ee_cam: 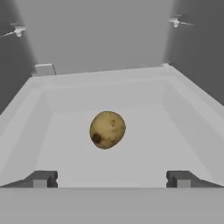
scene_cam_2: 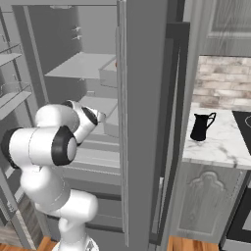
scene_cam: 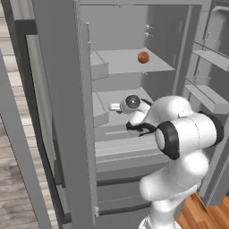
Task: Move the onion and potato from the top shelf to the second highest shelf to make space. Then, place the pitcher from the counter on the cleared top shelf.
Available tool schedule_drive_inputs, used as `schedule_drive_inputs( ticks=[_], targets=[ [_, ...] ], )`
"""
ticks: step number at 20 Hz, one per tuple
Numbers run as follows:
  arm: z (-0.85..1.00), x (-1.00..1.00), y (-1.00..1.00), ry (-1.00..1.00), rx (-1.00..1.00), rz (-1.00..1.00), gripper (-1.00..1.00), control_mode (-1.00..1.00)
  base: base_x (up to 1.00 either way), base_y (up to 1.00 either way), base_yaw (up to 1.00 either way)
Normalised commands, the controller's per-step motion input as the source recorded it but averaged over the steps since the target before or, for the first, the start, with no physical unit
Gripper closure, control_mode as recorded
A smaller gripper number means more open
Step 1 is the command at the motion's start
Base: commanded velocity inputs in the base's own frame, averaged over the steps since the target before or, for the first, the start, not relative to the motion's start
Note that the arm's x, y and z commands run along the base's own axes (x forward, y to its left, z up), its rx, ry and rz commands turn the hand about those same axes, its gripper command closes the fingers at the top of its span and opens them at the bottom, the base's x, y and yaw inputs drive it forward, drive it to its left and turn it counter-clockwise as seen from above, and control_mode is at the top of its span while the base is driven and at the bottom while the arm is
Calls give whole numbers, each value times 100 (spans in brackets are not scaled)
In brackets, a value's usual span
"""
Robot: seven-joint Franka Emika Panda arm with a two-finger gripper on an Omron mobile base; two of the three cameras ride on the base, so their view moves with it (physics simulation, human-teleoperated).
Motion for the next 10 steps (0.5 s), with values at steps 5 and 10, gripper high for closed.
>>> schedule_drive_inputs(
  ticks=[5,10],
  targets=[
    [77,-40,0,0,0,-3,-100,-100,0,0,0],
    [76,-39,-14,0,0,-2,-100,-100,0,0,0]
  ],
)
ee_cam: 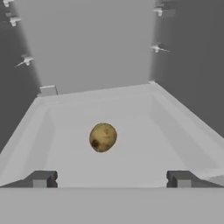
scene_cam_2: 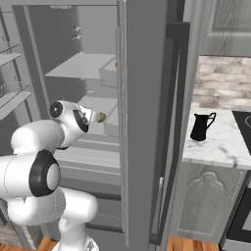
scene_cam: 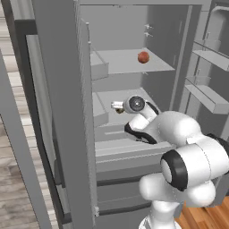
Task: Move the onion and potato from the top shelf to the second highest shelf to make space. Then, place the pitcher from the counter on the cleared top shelf.
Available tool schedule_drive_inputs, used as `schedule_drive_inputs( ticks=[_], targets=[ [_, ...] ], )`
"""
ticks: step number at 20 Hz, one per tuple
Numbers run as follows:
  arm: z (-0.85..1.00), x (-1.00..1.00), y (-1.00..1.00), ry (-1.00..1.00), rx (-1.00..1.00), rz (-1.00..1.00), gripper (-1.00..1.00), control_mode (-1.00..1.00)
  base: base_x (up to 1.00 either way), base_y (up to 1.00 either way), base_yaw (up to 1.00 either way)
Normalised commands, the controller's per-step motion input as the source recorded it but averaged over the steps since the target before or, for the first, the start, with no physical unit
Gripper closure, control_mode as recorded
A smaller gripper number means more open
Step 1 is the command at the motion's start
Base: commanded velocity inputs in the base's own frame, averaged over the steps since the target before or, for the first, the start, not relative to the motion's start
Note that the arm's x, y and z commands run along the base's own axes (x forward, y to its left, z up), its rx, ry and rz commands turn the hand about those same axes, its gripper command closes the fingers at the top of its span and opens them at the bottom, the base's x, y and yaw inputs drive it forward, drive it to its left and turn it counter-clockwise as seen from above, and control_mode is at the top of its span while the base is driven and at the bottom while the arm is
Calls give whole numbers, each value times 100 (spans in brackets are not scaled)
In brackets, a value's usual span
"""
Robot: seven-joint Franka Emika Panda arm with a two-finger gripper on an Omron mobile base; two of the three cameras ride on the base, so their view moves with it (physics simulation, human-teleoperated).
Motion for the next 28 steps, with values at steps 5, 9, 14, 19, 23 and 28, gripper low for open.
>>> schedule_drive_inputs(
  ticks=[5,9,14,19,23,28],
  targets=[
    [72,-40,-26,0,1,0,-100,-100,0,0,0],
    [79,-37,-23,0,4,0,-100,-100,0,0,0],
    [73,-26,-1,0,0,0,-100,-100,0,0,0],
    [70,-12,0,0,0,-1,-100,-100,0,0,0],
    [76,0,-8,0,0,-5,-100,-100,0,0,0],
    [48,1,-12,0,0,-3,-100,-100,0,0,0]
  ],
)
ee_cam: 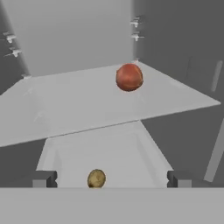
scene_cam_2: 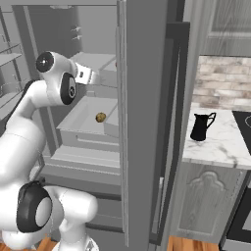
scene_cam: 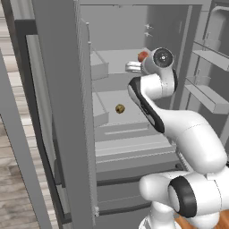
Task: Move the onion and potato from the top shelf to the second highest shelf to make space. Then, place the pitcher from the counter on the cleared top shelf.
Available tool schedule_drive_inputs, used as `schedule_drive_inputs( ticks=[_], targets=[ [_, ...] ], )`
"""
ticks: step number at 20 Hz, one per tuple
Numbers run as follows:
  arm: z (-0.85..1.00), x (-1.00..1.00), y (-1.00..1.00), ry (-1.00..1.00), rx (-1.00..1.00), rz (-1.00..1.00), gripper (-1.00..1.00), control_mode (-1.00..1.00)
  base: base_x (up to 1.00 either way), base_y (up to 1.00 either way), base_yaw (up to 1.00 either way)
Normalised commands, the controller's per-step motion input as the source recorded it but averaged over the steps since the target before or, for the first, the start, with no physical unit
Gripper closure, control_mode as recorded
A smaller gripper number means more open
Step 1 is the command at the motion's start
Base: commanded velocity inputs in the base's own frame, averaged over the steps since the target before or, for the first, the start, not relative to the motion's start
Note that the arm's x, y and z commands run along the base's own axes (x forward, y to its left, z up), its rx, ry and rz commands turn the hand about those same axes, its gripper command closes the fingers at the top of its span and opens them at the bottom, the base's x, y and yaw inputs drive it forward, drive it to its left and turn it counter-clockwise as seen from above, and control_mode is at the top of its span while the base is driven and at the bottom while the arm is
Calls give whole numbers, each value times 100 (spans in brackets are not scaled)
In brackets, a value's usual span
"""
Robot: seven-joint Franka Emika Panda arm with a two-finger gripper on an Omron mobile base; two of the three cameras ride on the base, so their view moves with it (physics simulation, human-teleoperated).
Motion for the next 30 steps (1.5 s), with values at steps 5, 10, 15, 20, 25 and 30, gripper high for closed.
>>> schedule_drive_inputs(
  ticks=[5,10,15,20,25,30],
  targets=[
    [16,16,-13,0,0,-3,-100,-100,0,0,0],
    [2,32,-16,6,-2,-5,-100,-100,0,0,0],
    [0,46,-29,12,-3,-6,-100,-100,0,0,0],
    [0,51,-32,3,0,-6,-100,-100,0,0,0],
    [0,44,-9,0,0,-2,-100,-100,0,0,0],
    [-4,42,0,0,0,-1,-100,-100,0,0,0]
  ],
)
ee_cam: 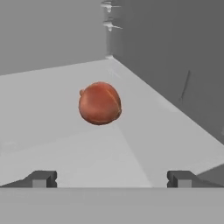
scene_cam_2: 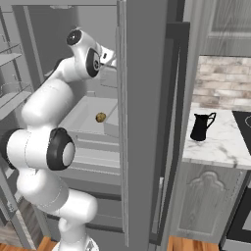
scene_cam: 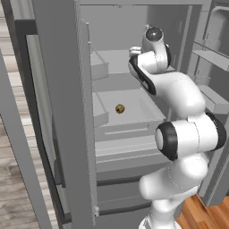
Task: Move the onion and potato from the top shelf to the second highest shelf to make space. Then, place the pitcher from the counter on the cleared top shelf.
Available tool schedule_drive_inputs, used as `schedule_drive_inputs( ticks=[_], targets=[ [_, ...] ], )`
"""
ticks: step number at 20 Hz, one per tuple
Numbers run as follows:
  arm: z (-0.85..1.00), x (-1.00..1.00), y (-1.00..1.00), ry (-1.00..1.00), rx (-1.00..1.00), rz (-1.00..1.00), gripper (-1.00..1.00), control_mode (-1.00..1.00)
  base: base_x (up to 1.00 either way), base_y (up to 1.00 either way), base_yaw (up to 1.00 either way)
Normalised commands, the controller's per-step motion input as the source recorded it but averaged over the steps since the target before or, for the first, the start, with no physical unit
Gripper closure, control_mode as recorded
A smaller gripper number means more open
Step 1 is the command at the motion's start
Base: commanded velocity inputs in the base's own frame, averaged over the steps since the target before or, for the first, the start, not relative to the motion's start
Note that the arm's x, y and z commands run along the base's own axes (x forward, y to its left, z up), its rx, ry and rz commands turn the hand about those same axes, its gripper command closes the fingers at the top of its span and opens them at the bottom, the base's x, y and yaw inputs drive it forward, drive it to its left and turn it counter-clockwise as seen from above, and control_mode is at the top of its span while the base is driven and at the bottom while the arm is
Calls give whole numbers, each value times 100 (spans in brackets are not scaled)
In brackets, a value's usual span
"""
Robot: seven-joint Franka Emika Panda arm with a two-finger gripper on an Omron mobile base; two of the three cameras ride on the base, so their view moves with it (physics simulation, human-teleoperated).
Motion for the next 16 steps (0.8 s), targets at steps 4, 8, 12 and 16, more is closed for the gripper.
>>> schedule_drive_inputs(
  ticks=[4,8,12,16],
  targets=[
    [-11,34,0,-3,0,-3,-100,-100,0,0,0],
    [-24,31,0,-4,0,-4,-100,-100,0,0,0],
    [-31,29,-2,-4,0,-4,-100,-100,0,0,0],
    [-23,31,-5,-4,0,-4,-100,-100,0,0,0]
  ],
)
